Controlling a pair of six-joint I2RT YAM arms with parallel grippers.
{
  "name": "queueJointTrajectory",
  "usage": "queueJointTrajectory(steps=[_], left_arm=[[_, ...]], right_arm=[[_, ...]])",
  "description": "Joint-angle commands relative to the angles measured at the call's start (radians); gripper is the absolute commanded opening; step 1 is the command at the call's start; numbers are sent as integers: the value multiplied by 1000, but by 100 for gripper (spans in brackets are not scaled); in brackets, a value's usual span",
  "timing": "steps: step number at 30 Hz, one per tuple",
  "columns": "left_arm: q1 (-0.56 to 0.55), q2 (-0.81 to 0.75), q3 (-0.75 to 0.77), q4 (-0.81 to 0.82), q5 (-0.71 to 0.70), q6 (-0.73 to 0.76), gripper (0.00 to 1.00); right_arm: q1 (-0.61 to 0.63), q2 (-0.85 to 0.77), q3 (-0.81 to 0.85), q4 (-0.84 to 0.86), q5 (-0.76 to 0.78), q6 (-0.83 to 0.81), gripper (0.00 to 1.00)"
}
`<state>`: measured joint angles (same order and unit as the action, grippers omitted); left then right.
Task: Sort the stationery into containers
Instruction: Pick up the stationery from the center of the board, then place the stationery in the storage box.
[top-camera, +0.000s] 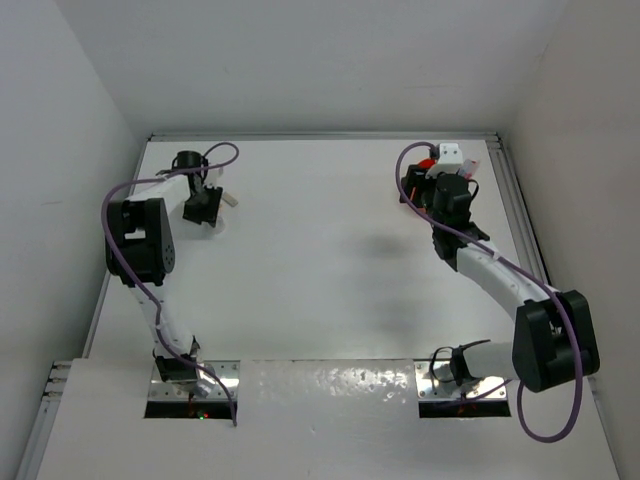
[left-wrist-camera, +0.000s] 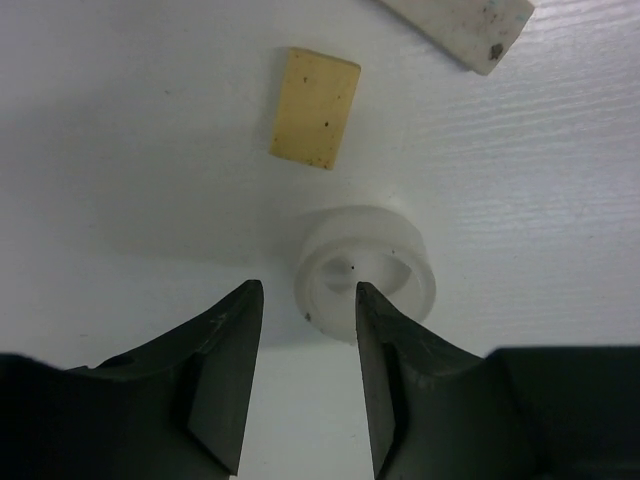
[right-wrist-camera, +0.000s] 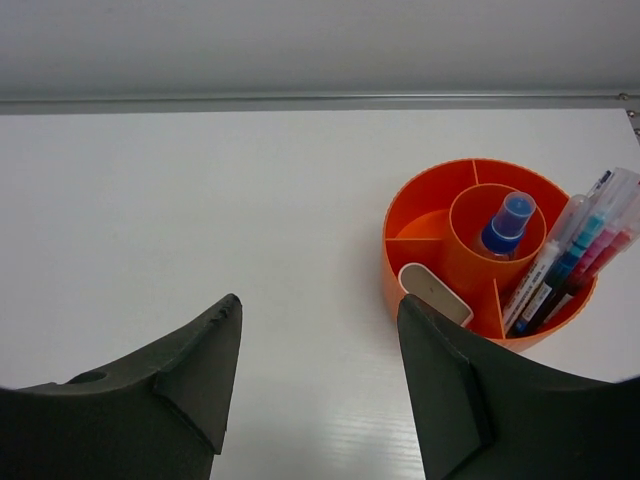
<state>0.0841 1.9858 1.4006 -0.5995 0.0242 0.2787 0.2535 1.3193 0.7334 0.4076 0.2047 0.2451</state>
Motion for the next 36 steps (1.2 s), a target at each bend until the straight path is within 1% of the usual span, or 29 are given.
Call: queueJointTrajectory(steps=[1,2,5,7,11,13,15,16,17,18,19,20,21,22,23,24,26,27,28,29,31,32,36], left_arm=[[-6,-2,-35,78,-20,-15,38],[-6,1,-43,89,-50,-16,37],[-7,15,-49,115,-50,-41,34],[-10,25,-48,129,-46,-49,28],[-6,25,-49,126,-40,-78,0],[-3,-1,-54,127,5,-84,0],[-12,-80,-55,144,25,-81,0],[-20,-114,-57,151,46,-75,0],[-39,-193,-60,165,60,-53,0],[-55,-232,-64,187,71,-33,0],[-72,-257,-52,179,69,2,0],[-111,-280,-32,158,66,11,0],[-122,-285,9,106,65,13,0],[-135,-289,23,86,86,16,0],[-142,-297,29,70,101,16,0],[-153,-301,31,51,109,19,0],[-179,-305,46,29,131,-4,0],[-187,-300,85,-17,138,-24,0],[-194,-297,107,-38,169,-56,0],[-214,-297,127,-58,175,-68,0],[-247,-315,130,-59,166,-102,0],[-254,-317,130,-59,166,-108,0],[-287,-312,144,-72,163,-118,0]], right_arm=[[13,-28,14,10,4,16,63],[16,-29,17,10,4,14,62],[29,-28,26,-1,2,5,63],[35,-29,31,-12,4,0,63],[58,-35,38,-30,2,-16,62],[79,-35,49,-50,-22,-26,62],[95,-32,85,-94,-82,-41,62],[111,-19,109,-120,-162,-41,62],[124,-6,135,-144,-198,-38,62],[139,6,191,-176,-240,-17,62],[168,38,216,-181,-313,2,62],[184,59,239,-173,-353,23,63],[197,78,274,-126,-388,83,65],[222,124,288,-86,-454,117,66],[234,153,300,-43,-485,156,67],[246,181,325,38,-505,228,67],[276,279,371,79,-553,293,67],[283,309,424,85,-567,337,67],[300,339,446,83,-573,355,66],[308,378,478,88,-579,396,65],[322,414,491,112,-577,443,62],[326,422,486,153,-573,495,62],[339,478,489,230,-571,608,61]])
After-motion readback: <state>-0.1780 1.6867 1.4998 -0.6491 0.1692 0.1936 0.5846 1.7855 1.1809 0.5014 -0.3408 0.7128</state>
